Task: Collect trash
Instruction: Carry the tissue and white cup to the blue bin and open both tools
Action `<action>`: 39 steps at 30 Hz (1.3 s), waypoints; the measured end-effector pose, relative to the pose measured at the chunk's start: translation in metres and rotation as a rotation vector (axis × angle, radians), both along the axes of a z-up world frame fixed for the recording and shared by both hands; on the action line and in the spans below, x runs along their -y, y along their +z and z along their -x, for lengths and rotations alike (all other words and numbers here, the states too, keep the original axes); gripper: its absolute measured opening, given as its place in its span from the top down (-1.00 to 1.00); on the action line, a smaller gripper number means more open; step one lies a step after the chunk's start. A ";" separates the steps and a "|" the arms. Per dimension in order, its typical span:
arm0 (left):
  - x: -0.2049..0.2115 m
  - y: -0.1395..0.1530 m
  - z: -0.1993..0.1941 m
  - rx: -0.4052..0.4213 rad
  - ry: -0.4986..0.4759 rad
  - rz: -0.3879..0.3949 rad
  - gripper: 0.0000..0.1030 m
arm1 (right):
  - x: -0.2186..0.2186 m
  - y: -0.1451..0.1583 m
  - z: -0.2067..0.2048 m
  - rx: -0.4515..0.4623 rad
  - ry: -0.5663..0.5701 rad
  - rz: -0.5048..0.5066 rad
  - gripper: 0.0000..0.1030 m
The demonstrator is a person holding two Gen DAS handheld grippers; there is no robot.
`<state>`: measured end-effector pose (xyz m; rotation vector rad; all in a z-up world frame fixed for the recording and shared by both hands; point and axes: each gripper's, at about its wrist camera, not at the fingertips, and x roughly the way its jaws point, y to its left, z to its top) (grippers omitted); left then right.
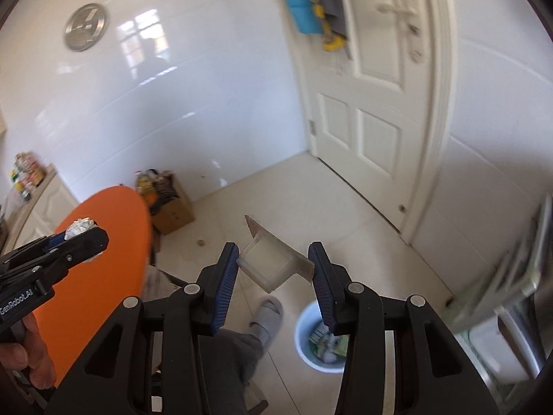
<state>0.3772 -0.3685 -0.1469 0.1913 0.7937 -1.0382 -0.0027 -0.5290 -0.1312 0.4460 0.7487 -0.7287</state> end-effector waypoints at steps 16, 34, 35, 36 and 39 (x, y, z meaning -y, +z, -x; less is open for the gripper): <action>0.103 -0.134 -0.018 -0.304 -0.180 -0.282 0.47 | 0.102 -0.138 0.036 -0.107 -0.180 -0.269 0.17; 0.222 -0.140 -0.022 -0.233 -0.098 -0.422 -0.70 | 0.121 -0.173 0.050 -0.155 -0.313 -0.289 -1.00; 0.218 -0.134 -0.017 -0.219 -0.091 -0.420 -0.70 | 0.118 -0.170 0.050 -0.150 -0.314 -0.285 -1.00; 0.214 -0.127 -0.011 -0.200 -0.082 -0.414 -0.70 | 0.115 -0.165 0.050 -0.146 -0.313 -0.279 -1.00; 0.191 -0.102 0.003 -0.149 -0.050 -0.386 -0.70 | 0.101 -0.146 0.048 -0.139 -0.306 -0.250 -1.00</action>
